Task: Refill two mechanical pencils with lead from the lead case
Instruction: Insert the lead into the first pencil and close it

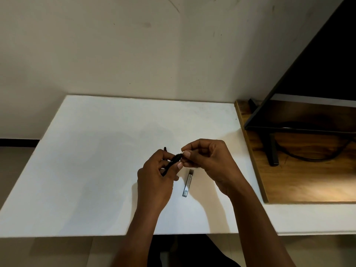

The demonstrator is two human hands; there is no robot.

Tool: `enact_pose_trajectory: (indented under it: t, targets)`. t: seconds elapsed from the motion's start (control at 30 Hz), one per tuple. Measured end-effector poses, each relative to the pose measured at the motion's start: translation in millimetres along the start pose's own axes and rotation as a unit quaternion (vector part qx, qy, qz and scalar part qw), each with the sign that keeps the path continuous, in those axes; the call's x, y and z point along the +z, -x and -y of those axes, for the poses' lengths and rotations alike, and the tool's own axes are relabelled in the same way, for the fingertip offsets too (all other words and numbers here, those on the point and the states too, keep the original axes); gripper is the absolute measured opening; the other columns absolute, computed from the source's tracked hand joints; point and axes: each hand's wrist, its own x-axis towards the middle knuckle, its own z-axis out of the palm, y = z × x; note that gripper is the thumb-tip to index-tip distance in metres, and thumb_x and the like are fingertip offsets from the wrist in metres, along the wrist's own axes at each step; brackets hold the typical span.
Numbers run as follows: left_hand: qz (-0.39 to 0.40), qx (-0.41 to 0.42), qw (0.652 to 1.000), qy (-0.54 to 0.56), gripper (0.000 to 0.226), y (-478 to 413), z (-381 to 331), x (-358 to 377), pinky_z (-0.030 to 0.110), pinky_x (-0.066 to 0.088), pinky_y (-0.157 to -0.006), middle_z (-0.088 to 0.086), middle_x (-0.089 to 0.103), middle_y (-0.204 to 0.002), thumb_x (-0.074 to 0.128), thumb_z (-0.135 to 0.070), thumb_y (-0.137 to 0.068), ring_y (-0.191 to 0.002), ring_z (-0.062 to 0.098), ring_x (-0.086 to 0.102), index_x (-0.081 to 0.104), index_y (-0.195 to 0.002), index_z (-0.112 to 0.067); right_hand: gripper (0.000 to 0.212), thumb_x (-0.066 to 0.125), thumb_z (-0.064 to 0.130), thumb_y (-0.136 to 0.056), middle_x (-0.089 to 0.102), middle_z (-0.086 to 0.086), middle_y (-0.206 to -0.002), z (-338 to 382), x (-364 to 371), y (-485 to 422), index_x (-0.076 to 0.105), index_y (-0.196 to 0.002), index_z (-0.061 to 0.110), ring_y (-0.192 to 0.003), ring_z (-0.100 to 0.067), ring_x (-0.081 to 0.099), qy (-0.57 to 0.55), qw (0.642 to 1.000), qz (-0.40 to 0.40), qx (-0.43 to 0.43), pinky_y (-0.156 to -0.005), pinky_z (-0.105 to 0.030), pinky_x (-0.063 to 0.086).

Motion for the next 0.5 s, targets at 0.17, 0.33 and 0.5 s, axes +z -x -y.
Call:
enact_pose_trajectory:
  t: [0.17,0.33,0.5]
  targets:
    - [-0.006,0.028,0.999,-0.037,0.014,1.8,1.2,-0.9,0.043,0.062,-0.065,-0.01,0.073,-0.069,0.078,-0.027,-0.081,-0.054,0.004,0.07,0.064,-0.082,-0.03,0.007,0.067,-0.002,-0.091,0.075,-0.024,-0.082,0.9,-1.2,-0.4,0.074,-0.094,-0.002,-0.073,-0.025,0.076,0.068,0.998,-0.001,-0.004,-0.071,-0.028,0.061]
    - [-0.001,0.045,0.996,-0.077,0.011,1.8,2.5,-0.1,0.045,0.061,-0.067,-0.012,0.073,-0.073,0.076,-0.03,-0.083,-0.063,0.009,0.072,0.065,-0.087,-0.029,0.007,0.066,-0.002,-0.091,0.076,-0.019,-0.077,-0.3,-2.3,0.8,0.072,-0.09,-0.001,-0.072,-0.026,0.075,0.118,0.993,0.005,-0.006,-0.072,-0.032,0.063]
    - [-0.01,0.053,0.994,-0.092,0.011,2.1,3.8,-2.1,0.043,0.061,-0.066,-0.014,0.073,-0.071,0.076,-0.03,-0.082,-0.063,0.006,0.072,0.066,-0.086,-0.029,0.009,0.064,-0.006,-0.091,0.075,-0.019,-0.075,0.9,-1.7,0.5,0.072,-0.088,-0.003,-0.065,-0.017,0.073,0.128,0.992,0.016,-0.011,-0.066,-0.025,0.06]
